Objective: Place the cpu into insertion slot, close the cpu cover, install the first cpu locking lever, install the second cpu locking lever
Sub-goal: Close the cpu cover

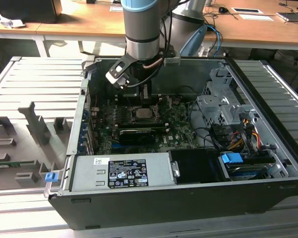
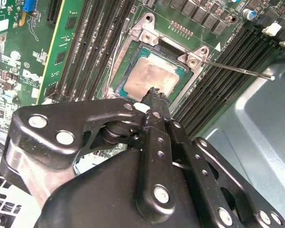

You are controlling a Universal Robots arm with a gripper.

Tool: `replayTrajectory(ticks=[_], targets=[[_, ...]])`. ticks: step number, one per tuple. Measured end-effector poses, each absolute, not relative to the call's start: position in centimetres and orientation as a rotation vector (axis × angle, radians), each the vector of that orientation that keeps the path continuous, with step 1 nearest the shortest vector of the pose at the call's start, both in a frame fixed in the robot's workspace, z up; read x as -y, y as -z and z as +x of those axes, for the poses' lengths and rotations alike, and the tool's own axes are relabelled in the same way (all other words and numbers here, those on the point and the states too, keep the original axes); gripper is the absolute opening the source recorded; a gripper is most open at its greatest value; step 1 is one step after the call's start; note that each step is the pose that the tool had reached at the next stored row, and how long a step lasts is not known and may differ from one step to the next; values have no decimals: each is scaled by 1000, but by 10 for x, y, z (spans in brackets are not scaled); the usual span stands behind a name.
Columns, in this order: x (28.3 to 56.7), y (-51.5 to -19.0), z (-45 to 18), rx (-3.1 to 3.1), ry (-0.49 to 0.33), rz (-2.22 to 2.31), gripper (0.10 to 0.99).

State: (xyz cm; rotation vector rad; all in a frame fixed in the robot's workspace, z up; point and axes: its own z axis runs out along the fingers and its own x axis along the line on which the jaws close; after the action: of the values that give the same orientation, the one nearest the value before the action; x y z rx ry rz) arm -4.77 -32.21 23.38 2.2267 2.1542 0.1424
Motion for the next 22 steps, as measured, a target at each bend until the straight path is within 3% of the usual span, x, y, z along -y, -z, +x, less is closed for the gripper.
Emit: replayTrajectory(ticks=[22], targets=[[322,-248,-48,-2154,-143,2227,106]])
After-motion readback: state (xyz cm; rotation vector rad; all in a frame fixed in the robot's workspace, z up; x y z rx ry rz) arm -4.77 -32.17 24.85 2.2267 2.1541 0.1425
